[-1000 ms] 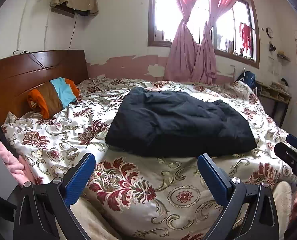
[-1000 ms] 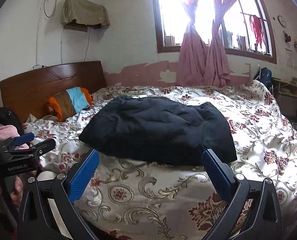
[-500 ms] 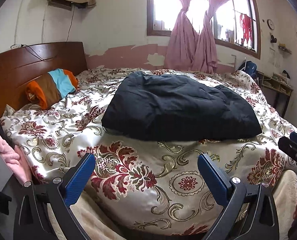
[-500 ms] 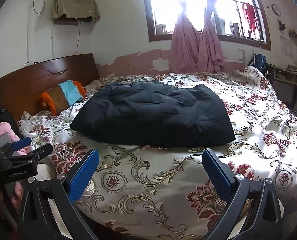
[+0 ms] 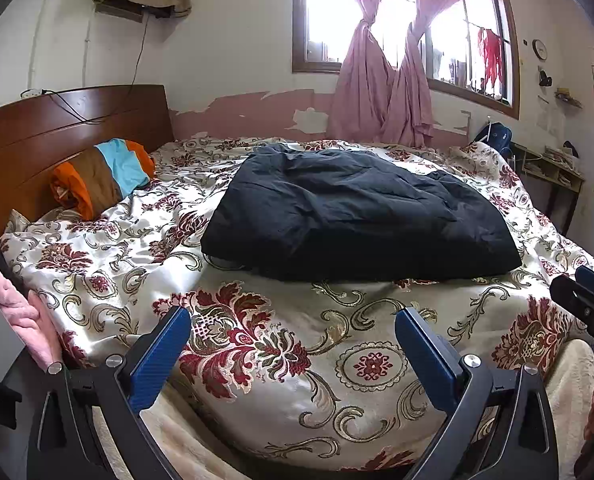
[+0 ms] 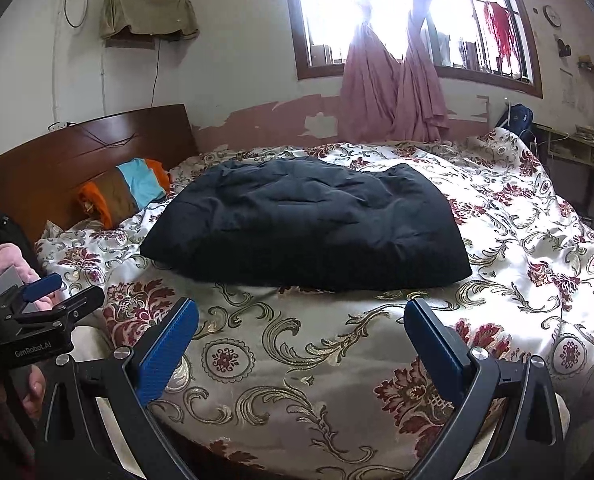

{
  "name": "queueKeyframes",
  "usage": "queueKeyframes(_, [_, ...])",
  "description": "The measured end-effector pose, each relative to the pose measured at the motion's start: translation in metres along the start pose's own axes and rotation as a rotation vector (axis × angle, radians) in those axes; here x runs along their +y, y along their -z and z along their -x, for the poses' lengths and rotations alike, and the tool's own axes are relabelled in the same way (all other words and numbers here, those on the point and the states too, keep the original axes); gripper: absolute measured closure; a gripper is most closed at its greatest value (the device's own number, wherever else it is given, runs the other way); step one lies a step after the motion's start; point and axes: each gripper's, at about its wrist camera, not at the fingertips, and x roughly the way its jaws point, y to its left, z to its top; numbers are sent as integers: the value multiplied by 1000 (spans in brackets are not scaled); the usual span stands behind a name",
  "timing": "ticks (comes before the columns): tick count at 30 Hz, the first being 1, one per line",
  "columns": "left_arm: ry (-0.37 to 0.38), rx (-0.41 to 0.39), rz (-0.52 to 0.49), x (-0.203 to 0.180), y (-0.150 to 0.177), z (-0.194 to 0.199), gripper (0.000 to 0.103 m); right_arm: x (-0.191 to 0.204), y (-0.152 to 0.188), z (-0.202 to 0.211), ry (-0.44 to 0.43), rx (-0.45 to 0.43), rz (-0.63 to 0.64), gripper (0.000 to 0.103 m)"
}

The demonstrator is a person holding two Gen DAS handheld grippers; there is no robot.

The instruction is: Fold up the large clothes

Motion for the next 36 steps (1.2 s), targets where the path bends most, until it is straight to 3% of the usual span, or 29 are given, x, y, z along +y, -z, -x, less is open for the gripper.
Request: queueKeyframes(36, [-2,-20,-18,-1,-2,4,0,1,1,2,-4,-4,-6,2])
